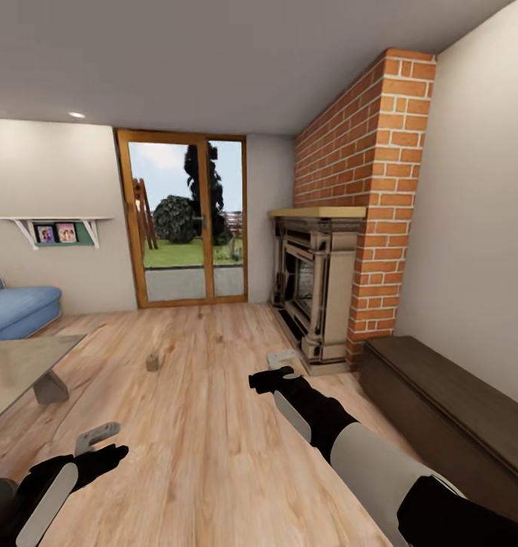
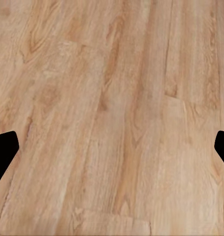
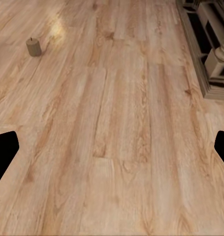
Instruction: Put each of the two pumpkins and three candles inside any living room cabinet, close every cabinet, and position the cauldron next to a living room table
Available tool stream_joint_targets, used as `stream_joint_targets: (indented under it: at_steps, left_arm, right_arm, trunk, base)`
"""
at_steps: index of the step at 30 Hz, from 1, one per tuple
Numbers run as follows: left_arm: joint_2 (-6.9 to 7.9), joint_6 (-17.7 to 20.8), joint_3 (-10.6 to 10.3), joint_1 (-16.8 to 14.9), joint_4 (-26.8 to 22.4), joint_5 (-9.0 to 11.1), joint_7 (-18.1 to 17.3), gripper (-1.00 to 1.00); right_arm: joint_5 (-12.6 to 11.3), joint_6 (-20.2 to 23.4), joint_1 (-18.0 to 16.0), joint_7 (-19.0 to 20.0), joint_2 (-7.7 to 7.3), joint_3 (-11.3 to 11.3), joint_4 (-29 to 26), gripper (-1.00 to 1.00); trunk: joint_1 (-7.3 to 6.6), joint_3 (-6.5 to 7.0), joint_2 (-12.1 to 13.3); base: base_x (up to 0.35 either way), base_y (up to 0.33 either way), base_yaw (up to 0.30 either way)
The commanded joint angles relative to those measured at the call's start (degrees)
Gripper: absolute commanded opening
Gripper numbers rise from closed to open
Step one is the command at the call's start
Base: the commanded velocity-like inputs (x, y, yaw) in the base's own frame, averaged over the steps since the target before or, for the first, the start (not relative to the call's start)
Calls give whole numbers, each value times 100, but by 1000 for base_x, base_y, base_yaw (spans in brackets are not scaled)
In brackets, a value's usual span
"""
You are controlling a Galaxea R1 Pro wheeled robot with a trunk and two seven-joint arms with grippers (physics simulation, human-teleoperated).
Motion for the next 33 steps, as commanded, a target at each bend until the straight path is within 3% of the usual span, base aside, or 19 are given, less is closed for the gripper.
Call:
stream_joint_targets:
  at_steps: [1, 7, 11, 14, 33]
  left_arm:
    - [3, 19, -1, -2, -9, 60, 48, 100]
    - [5, 19, -1, -2, 4, 60, 47, 100]
    - [8, 19, -1, -2, 8, 61, 48, 100]
    - [8, 19, -1, -4, 16, 60, 49, 100]
    - [-2, 19, -1, -5, 36, 44, 42, 100]
  right_arm:
    - [-47, 14, -8, -48, 0, 27, -4, 100]
    - [-44, 11, -8, -48, 0, 52, -3, 100]
    - [-45, 4, -8, -60, 0, 297, 3, 100]
    - [-47, 2, -8, -58, 0, 347, -1, 100]
    - [-48, 2, -8, -57, -7, 357, 5, 100]
  trunk:
    - [3, -15, -4]
    - [3, -56, -4]
    - [3, -84, -4]
    - [3, -105, -4]
    - [3, -237, -4]
  base:
    - [342, 0, 187]
    - [341, 0, 188]
    - [342, 0, 188]
    - [342, 0, 188]
    - [292, 0, 187]
